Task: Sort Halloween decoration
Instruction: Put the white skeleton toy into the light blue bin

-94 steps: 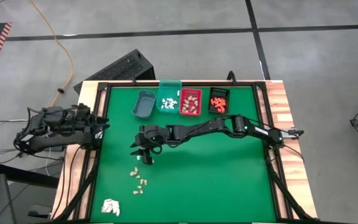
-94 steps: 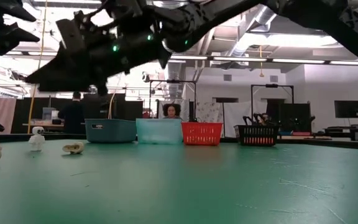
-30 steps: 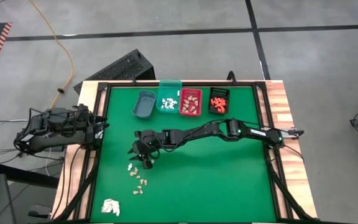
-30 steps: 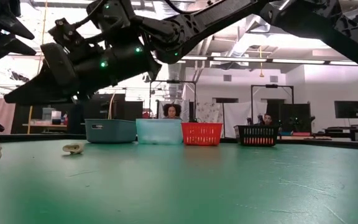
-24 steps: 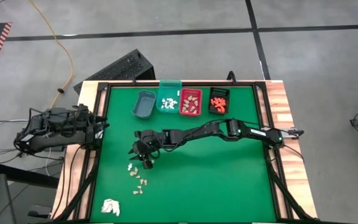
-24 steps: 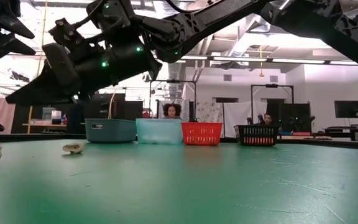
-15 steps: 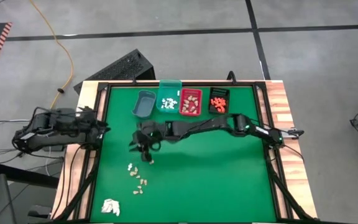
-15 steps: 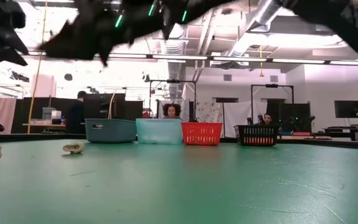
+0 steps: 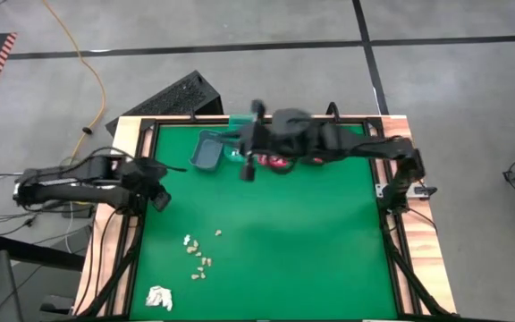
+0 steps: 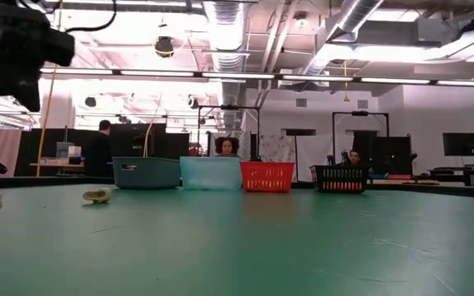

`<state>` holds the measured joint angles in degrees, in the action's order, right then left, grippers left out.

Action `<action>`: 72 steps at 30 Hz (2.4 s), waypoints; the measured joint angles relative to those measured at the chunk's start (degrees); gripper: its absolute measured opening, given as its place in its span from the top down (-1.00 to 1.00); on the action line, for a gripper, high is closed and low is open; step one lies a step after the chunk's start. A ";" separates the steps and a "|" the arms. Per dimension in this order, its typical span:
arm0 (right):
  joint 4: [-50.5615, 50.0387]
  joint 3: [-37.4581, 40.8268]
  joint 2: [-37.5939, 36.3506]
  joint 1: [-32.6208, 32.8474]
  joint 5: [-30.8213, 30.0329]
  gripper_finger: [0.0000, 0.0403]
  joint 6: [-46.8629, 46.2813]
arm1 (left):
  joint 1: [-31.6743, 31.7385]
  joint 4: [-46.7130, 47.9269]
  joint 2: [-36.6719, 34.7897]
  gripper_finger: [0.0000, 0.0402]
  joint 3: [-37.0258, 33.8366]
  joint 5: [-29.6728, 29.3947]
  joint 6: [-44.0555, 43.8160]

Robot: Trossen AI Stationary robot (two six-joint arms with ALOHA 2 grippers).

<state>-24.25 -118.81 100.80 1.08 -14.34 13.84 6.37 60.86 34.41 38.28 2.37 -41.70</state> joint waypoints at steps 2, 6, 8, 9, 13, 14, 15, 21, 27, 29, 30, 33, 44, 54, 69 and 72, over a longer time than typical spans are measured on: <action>-1.24 0.14 -2.13 -0.09 -1.12 0.78 -0.19 | -1.53 -1.90 3.53 1.00 0.00 2.65 0.30; -2.75 0.25 -5.14 -0.09 -2.54 0.82 -0.22 | -5.76 -4.06 11.35 1.00 0.02 7.64 -1.57; -2.60 0.14 -6.17 -0.07 -2.58 0.84 -0.24 | -8.45 -4.24 14.93 1.00 0.02 8.51 -2.59; -2.80 0.10 -6.40 -0.07 -2.58 0.85 -0.24 | -9.94 -4.33 16.55 1.00 0.02 8.72 -3.17; -3.52 0.22 -5.85 -0.07 -2.58 0.88 -0.22 | -16.16 -5.83 22.25 1.00 0.03 9.01 -5.86; -3.64 0.27 -5.65 -0.07 -2.58 0.89 -0.22 | -17.73 -6.75 23.32 1.00 0.04 9.25 -6.54; -3.65 0.27 -5.45 -0.07 -2.58 0.90 -0.21 | -19.50 -7.86 24.29 1.00 0.04 9.33 -7.26; -3.65 0.23 -5.01 -0.07 -2.58 0.92 0.05 | -27.95 -13.03 30.15 1.00 0.07 8.78 -10.91; -3.70 0.22 -4.85 -0.04 -2.57 0.93 0.11 | -29.72 -17.55 35.23 1.00 0.09 10.29 -10.60; -3.52 0.21 -4.86 -0.04 -2.58 0.93 0.11 | -29.35 -17.54 36.07 1.00 0.09 10.33 -9.15; -3.56 0.21 -4.86 -0.04 -2.56 0.93 0.11 | -29.15 -17.63 36.37 1.00 0.09 10.40 -8.47; -3.69 0.21 -4.86 0.04 -2.56 0.93 0.11 | -28.52 -18.72 37.02 1.00 -0.04 10.47 -6.59; -4.28 0.21 -4.86 0.10 -2.54 0.93 0.16 | -27.53 -32.73 36.99 1.00 -7.44 13.23 -10.52; -4.48 0.21 -4.86 0.12 -2.44 0.93 0.17 | -23.76 -42.10 36.94 1.00 -9.33 3.90 -4.31; -6.14 0.16 -4.86 2.76 -2.25 0.93 0.18 | -7.34 -47.45 31.99 1.00 0.21 -2.38 15.63; -7.72 0.16 -4.86 3.11 -2.30 0.93 0.18 | -9.87 -29.51 31.03 1.00 3.28 -2.35 17.78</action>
<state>-31.98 -118.65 95.94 4.20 -16.64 14.02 -3.50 31.36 65.44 41.56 0.02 -23.92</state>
